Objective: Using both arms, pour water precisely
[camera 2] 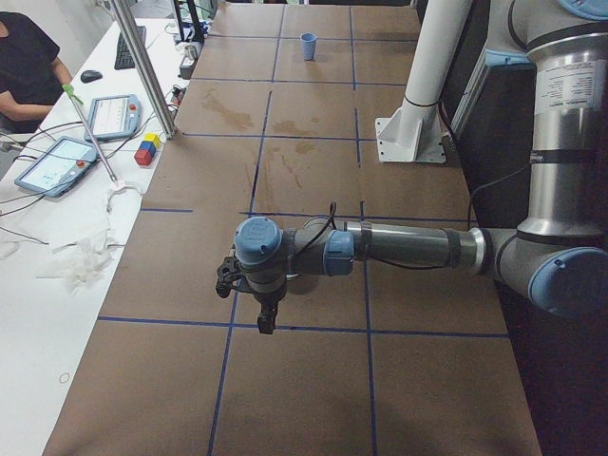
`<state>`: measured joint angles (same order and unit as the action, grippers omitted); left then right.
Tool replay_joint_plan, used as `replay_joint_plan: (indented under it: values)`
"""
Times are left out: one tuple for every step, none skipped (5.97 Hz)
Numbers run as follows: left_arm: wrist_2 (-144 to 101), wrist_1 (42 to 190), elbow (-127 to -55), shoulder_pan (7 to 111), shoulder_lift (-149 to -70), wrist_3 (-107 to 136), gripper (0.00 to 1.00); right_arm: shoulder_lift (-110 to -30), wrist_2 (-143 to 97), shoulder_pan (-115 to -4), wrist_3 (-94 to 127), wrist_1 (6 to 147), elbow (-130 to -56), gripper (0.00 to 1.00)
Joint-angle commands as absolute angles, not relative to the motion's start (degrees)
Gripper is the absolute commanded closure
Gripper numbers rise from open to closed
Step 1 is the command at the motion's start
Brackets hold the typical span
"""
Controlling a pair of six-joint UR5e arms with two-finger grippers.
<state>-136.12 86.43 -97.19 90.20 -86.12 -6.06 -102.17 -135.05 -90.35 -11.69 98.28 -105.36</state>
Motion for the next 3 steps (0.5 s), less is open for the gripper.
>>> replay_joint_plan:
  values:
    - [-136.4, 87.0, -97.7, 90.3, -84.7, -5.7, 0.00, -102.1, -135.1, -90.4, -11.5, 98.3, -104.8, 0.00]
    - [-136.5, 87.1, -98.1, 90.2, -84.1, -5.8, 0.00, -102.1, -135.2, -90.4, -11.2, 98.3, -103.7, 0.00]
    - [-136.4, 86.5, -98.3, 90.1, -84.3, -5.7, 0.00, -102.1, -135.3, -90.4, -11.2, 98.3, -104.0, 0.00]
